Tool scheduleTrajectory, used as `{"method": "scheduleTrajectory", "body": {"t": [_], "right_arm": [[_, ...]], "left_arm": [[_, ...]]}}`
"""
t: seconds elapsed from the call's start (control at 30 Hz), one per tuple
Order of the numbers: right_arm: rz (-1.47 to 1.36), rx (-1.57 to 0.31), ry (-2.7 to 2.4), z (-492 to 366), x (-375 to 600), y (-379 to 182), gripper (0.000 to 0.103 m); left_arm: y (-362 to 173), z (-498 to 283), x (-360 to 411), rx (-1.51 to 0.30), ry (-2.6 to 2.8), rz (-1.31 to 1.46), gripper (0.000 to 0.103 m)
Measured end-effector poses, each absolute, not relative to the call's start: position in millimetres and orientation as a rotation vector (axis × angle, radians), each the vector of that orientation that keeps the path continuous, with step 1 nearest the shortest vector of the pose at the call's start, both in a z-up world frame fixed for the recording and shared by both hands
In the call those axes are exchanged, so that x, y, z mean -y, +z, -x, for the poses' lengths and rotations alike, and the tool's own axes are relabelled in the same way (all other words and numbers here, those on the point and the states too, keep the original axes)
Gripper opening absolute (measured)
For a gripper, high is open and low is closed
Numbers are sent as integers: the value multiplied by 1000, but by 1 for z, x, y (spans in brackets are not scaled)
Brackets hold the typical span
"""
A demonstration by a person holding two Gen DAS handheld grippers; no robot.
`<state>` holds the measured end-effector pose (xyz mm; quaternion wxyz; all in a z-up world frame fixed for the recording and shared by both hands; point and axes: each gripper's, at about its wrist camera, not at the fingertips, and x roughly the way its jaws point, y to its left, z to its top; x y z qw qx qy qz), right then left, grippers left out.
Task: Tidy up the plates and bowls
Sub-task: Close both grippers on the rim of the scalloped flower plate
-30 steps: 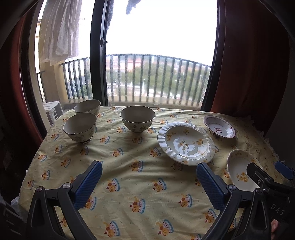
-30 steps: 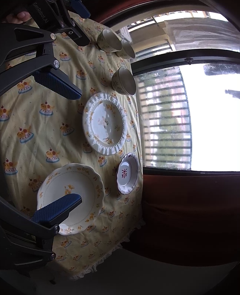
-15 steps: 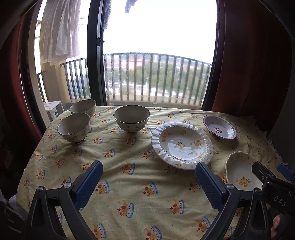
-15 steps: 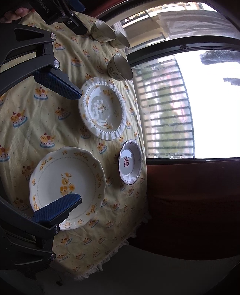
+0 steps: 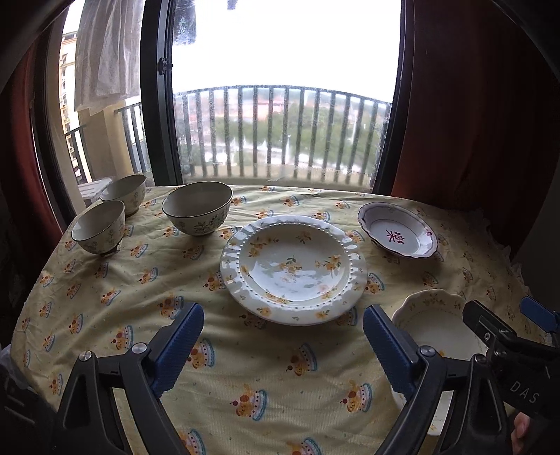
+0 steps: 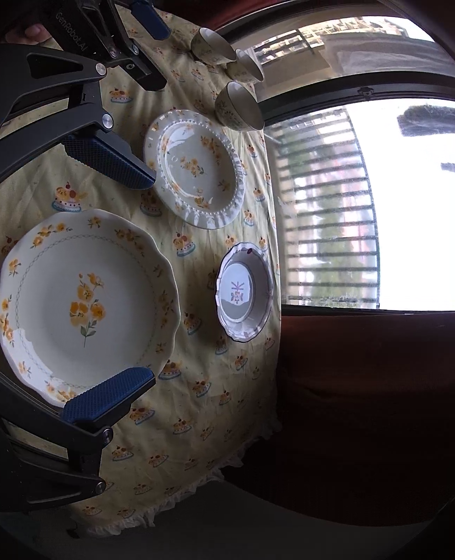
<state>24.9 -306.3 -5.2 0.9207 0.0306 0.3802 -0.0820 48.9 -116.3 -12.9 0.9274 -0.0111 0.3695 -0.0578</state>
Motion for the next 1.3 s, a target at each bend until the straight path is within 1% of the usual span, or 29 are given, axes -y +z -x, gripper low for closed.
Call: {"method": "scheduleTrajectory", "body": {"t": [0.27,0.4,0.6,0.8,0.9,1.07,1.3], "right_arm": [[-34,-849,-138,-38,352,-28,101],[-31,-893,-143,-42,374,-43,101],[-42,-971,-163,-45,395,-72,97],[-63,-1038,-173,-48,414,-94,95],[-70,-1068,-167,-50,419,-102,93],[-87,-1102,-153,-55,424,-112,89],[-107,-1149,-124,-59,427,-123,79]], "left_arm": [[-38,-57,169,-845,-114,44,88],[-51,-58,189,-883,-109,36,87],[-69,-61,216,-944,-121,10,87],[-84,-65,233,-997,-125,2,82],[-91,-68,241,-1027,-127,-12,78],[-102,-70,253,-1078,-144,-34,69],[-108,-73,261,-1097,-127,-70,67]]}}
